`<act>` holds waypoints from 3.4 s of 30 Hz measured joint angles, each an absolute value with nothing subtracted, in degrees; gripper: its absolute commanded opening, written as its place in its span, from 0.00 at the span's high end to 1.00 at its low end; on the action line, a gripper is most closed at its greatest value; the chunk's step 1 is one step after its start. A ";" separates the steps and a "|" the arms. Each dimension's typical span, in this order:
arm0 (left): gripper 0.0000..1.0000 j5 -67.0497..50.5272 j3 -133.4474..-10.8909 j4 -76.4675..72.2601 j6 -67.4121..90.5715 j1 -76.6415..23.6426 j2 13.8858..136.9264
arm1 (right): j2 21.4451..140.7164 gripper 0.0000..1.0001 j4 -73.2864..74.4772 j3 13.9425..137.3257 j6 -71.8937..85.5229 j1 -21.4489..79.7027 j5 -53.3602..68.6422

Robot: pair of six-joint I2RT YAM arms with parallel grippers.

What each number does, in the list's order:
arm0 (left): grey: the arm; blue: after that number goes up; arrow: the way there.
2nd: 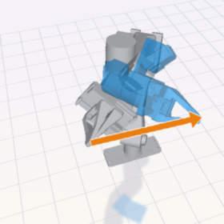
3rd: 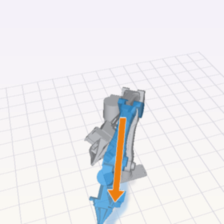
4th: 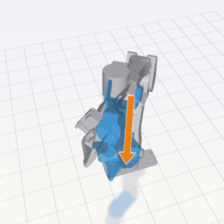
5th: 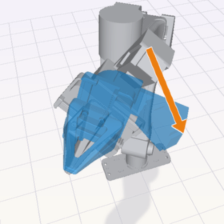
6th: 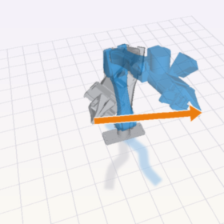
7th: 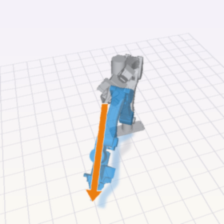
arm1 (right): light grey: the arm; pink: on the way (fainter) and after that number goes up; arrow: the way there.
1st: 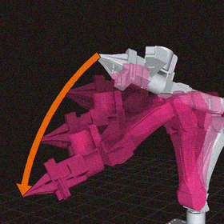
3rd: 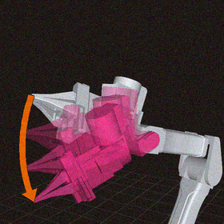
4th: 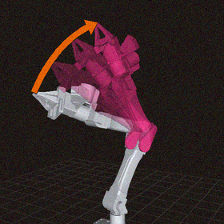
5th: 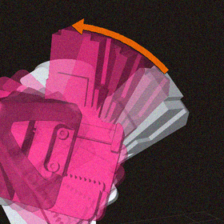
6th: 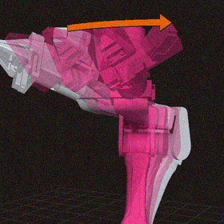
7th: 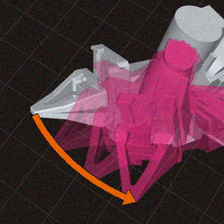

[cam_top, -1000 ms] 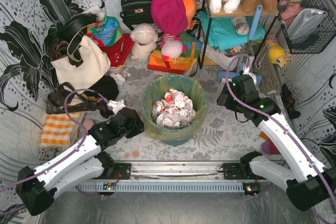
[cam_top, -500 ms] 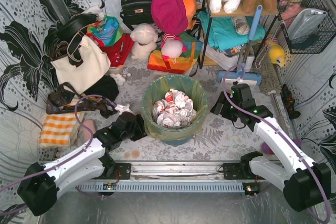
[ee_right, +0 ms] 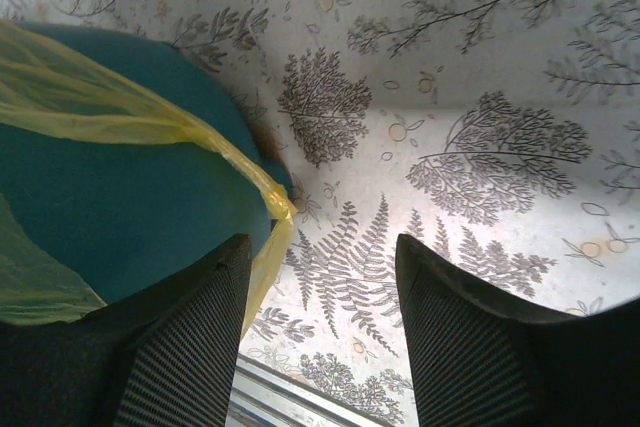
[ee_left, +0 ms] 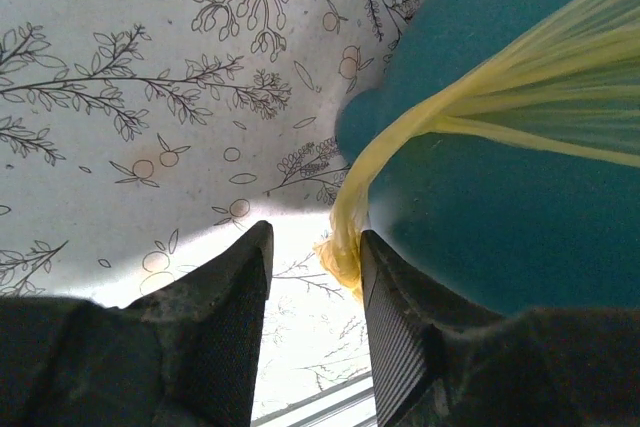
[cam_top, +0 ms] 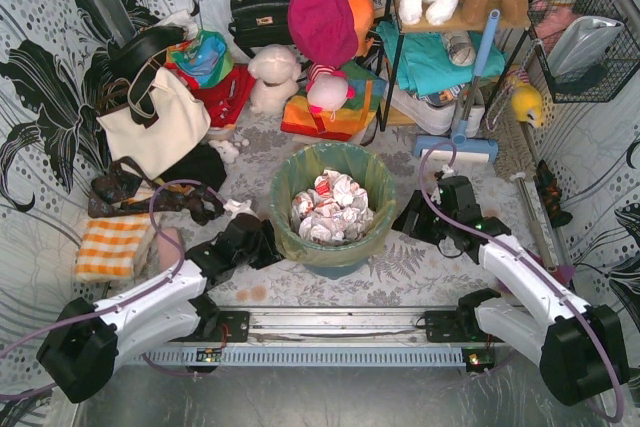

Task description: Tie the trash bag

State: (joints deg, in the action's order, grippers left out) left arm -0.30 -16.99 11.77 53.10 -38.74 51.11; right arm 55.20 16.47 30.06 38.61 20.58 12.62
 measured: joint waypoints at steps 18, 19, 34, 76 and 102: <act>0.93 -1.08 -19.79 11.84 48.88 -37.78 56.05 | 60.84 0.50 1.89 23.62 41.65 20.58 23.83; 0.93 -1.06 -20.10 11.81 48.71 -37.76 56.40 | 61.14 0.50 1.34 23.31 41.82 20.58 24.16; 0.96 -0.89 -25.85 12.47 45.58 -36.82 63.29 | 68.25 0.63 -5.63 21.39 43.97 20.60 27.31; 0.98 -1.08 -28.25 13.67 41.71 -35.55 65.73 | 63.33 0.58 6.57 26.68 39.51 20.60 19.14; 0.98 -1.08 -28.25 13.69 41.71 -35.55 65.73 | 72.12 0.70 -18.85 16.69 45.78 20.60 26.63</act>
State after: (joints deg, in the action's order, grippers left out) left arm -1.08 -28.25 13.69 41.71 -35.55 65.73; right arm 72.12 -18.85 16.69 45.78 20.60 26.63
